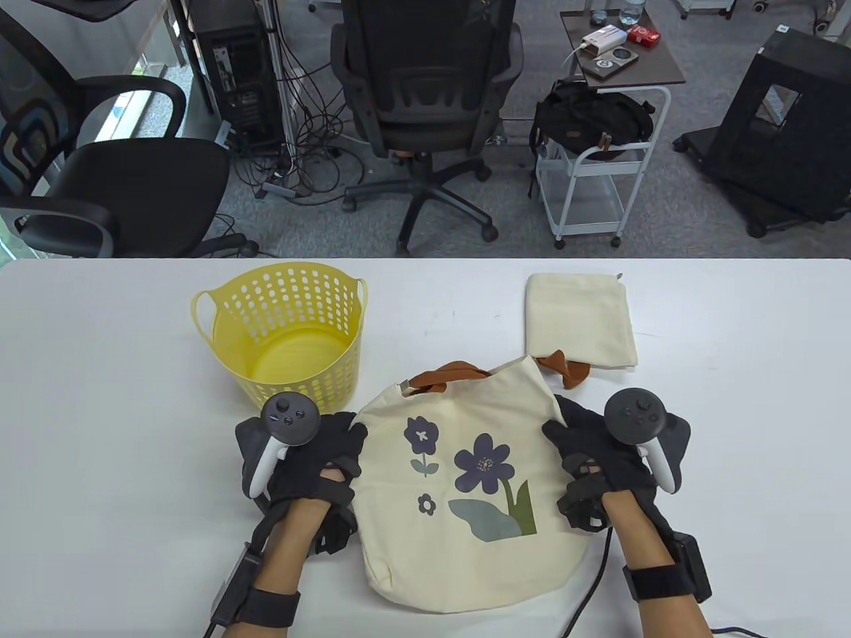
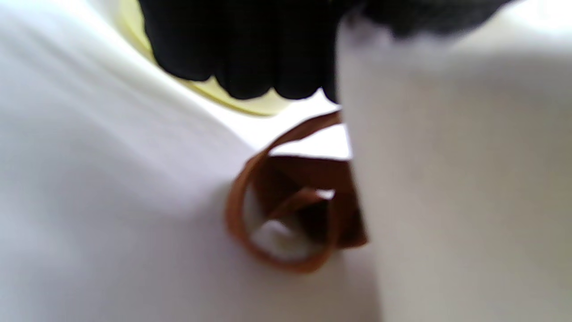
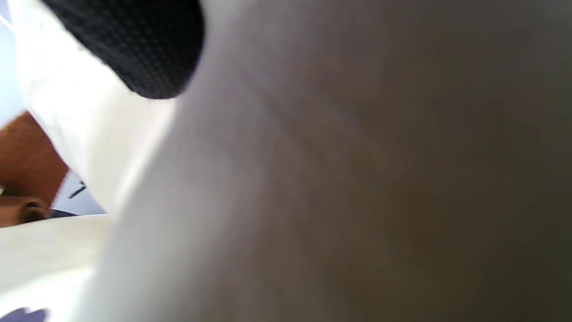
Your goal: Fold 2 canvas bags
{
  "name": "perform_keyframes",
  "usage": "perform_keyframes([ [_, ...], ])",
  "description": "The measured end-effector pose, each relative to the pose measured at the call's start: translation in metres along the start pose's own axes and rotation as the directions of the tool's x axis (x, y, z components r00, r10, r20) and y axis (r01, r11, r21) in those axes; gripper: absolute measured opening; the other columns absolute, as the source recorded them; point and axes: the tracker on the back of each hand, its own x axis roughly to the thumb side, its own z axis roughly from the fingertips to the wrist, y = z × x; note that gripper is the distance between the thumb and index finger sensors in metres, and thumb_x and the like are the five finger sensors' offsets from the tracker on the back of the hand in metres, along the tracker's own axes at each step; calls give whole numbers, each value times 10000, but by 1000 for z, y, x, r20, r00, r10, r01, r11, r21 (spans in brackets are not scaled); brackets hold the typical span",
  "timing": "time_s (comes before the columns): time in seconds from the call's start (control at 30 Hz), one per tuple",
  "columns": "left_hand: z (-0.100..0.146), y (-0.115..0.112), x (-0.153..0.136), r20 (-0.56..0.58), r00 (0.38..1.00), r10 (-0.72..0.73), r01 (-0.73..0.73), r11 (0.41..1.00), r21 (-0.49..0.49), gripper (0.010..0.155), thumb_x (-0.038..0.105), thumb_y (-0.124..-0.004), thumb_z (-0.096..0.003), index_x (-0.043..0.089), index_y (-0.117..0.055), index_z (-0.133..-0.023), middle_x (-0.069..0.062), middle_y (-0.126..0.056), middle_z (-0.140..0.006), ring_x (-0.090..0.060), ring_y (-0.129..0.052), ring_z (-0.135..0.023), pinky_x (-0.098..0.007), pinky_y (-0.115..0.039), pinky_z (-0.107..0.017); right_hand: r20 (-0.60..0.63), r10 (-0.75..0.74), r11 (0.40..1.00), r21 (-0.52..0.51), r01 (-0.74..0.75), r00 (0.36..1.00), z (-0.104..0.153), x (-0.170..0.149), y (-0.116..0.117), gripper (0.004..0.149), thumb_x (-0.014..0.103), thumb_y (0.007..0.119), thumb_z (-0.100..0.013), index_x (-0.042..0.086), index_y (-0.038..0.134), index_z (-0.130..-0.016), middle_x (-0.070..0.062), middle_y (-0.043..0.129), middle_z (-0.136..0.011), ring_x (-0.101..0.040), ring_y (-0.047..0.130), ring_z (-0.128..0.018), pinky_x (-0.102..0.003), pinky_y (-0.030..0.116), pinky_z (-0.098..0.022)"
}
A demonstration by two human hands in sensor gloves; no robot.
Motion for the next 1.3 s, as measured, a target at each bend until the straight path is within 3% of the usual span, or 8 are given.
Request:
perform_keyframes([
  [0.13,-6,-5,-2,-37,997,-62,60,997,-40,442,443,-804,-444,243,-871,-833,-40,-839,-932,-344,-915,-807,-499,-775,-618,-64,142,989,-25,-144,988,-3,-7,1,472,349,904,-432,241,827,-885,3,1060,-675,-181,1119,-407,-311,926,-235],
  [0.3,-14,-13,-12,-68,998,15,-23,994,-110,440,441,-799,-446,231,-867,-826,-47,-829,-937,-360,-901,-811,-503,-768,-617,-108,259,965,-16,-262,960,-7,-14,6,482,355,906,-426,232,827,-886,-3,1065,-659,-182,1113,-408,-313,919,-242],
  [0.4,-18,-19,-10,-83,994,-68,60,993,-97,443,448,-799,-443,231,-865,-824,-42,-824,-942,-360,-900,-816,-503,-766,-620,-110,337,940,-13,-340,935,-6,-9,13,489,355,910,-425,229,825,-890,-6,1060,-660,-191,1104,-420,-324,911,-255],
  [0.77,-22,-39,4,-122,912,-392,396,918,10,450,459,-812,-426,236,-876,-812,-38,-849,-927,-347,-925,-793,-503,-764,-630,-89,731,674,-62,-736,677,3,19,43,536,420,914,-406,227,818,-897,2,1048,-619,-172,1077,-388,-321,891,-259],
  [1.0,-22,-54,6,-160,801,-577,590,805,52,596,546,-785,-413,238,-770,-924,-54,-739,-1019,-368,-851,-885,-524,-728,-659,-106,848,521,-22,-853,520,5,20,54,611,513,848,-423,250,738,-964,-30,970,-802,-232,1040,-567,-361,870,-370],
  [1.1,-11,-48,7,-124,781,-612,619,785,19,668,580,-752,-410,233,-685,-977,-62,-682,-1054,-377,-810,-924,-532,-710,-675,-114,860,500,1,-866,497,7,20,54,625,532,810,-437,251,706,-984,-40,933,-862,-250,1020,-634,-381,862,-413],
  [1.2,14,-37,8,-20,745,-667,664,740,108,691,581,-747,-408,239,-638,-999,-56,-624,-1082,-370,-756,-970,-541,-683,-698,-116,855,510,18,-860,505,7,19,52,634,540,801,-440,249,695,-992,-51,916,-885,-264,1011,-658,-392,856,-429],
  [1.3,41,-35,3,299,747,-594,603,794,71,736,573,-740,-412,279,-505,-1046,-36,-431,-1150,-366,-517,-1093,-592,-515,-774,-124,847,523,29,-852,516,6,18,51,639,546,798,-438,249,691,-994,-57,905,-897,-269,1005,-670,-397,854,-437],
])
